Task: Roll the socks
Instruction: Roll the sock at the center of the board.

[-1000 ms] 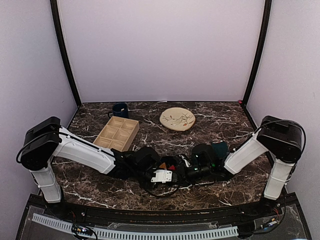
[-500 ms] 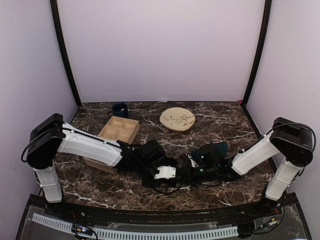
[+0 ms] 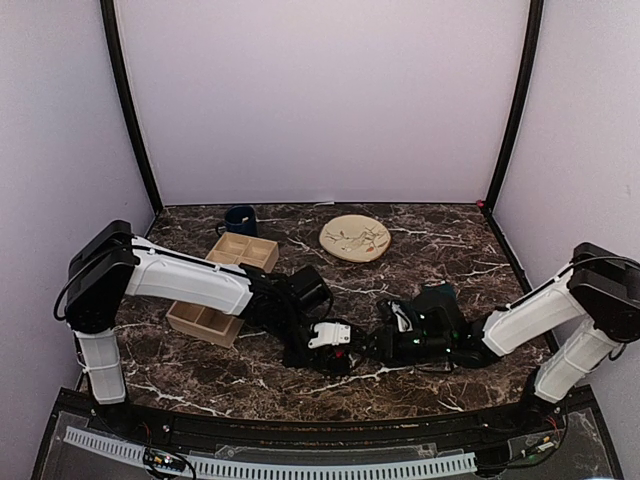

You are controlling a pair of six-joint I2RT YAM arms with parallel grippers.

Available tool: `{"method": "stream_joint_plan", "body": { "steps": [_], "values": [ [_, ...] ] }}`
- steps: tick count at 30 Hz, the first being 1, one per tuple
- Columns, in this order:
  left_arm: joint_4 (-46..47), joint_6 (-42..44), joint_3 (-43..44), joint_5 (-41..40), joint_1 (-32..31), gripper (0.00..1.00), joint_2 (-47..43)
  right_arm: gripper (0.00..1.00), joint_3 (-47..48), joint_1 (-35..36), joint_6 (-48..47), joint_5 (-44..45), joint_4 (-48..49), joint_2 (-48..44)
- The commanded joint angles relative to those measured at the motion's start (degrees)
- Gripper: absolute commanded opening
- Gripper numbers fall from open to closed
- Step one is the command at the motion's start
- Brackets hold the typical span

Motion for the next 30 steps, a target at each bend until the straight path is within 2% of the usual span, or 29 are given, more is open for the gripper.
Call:
{"method": "stream_joint_plan", "body": {
  "steps": [1, 10, 18, 30],
  "values": [
    [-8.1, -1.9, 2.3, 5.4, 1.5, 0.0, 2.1, 0.44, -1.1, 1.4, -4.4, 6.4, 1.6, -3.5],
    [-13.6, -2.9, 6.9, 11.6, 4.8, 0.0, 5.4, 0.45, -1.1, 9.3, -12.4, 21.1, -4.3, -7.6],
    [-16.5, -3.5, 9.4, 16.9, 7.0, 0.0, 8.3, 0.47, -0.4, 15.2, -17.2, 29.5, -6.2, -7.8],
    [-20.8, -3.3, 13.0, 22.4, 8.7, 0.0, 12.4, 0.55, 6.6, 24.3, -31.8, 37.8, -11.4, -6.2]
  ]
}}
